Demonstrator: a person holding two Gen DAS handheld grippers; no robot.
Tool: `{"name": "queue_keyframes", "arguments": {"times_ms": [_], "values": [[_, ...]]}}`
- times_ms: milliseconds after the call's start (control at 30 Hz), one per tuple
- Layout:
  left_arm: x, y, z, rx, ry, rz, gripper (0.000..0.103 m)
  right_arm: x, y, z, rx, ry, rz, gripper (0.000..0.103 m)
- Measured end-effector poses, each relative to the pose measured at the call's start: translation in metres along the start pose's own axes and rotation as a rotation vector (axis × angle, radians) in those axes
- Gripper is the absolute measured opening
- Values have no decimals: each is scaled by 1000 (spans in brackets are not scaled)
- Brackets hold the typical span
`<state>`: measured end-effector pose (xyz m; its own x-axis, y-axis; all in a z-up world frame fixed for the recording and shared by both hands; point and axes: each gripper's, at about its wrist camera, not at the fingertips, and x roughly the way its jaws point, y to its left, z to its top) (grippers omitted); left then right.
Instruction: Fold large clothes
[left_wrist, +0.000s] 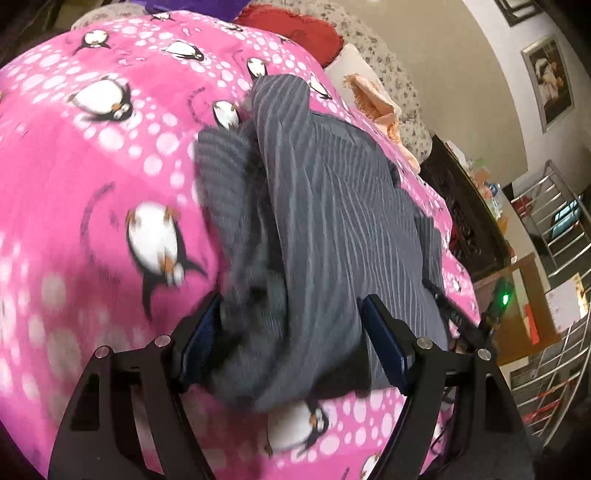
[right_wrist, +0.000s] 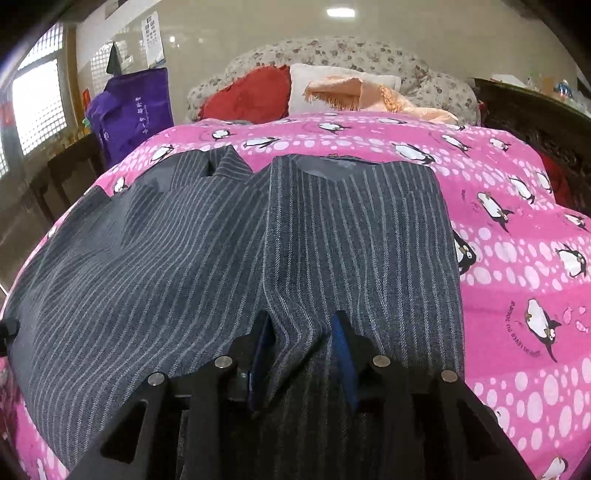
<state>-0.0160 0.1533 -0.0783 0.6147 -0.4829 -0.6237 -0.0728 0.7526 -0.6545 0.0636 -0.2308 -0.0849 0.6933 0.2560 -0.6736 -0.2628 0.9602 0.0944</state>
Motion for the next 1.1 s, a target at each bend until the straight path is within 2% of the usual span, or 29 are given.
{"name": "queue_keyframes", "arguments": {"times_ms": [100, 200, 333, 367, 400, 433, 567, 633, 767, 900, 1100], "values": [[13, 12, 33, -69, 21, 3, 77, 3, 0, 1, 10, 0, 10, 33], [31, 11, 62, -39, 56, 3, 79, 3, 1, 2, 11, -3, 9, 33], [43, 2, 82, 11, 111, 28, 80, 3, 1, 1, 16, -4, 15, 33], [44, -1, 83, 35, 128, 36, 76, 3, 1, 1, 17, -4, 16, 33], [46, -6, 84, 88, 153, 56, 60, 3, 1, 1, 18, -5, 17, 33], [48, -11, 83, 146, 178, 73, 54, 3, 1, 2, 19, -5, 17, 33], [49, -16, 74, 304, 239, 73, 55, 3, 1, 2, 22, -6, 21, 33], [48, -15, 69, 349, 226, 61, 60, 3, 1, 2, 22, -6, 21, 33], [55, -21, 72, 370, 209, 54, 71, 3, 1, 2, 26, -5, 24, 33], [61, -25, 75, 378, 200, 67, 71, 3, 0, 2, 29, -4, 30, 33], [52, -21, 64, 455, 246, 14, 71, 4, 0, 2, 33, -4, 33, 34]]}}
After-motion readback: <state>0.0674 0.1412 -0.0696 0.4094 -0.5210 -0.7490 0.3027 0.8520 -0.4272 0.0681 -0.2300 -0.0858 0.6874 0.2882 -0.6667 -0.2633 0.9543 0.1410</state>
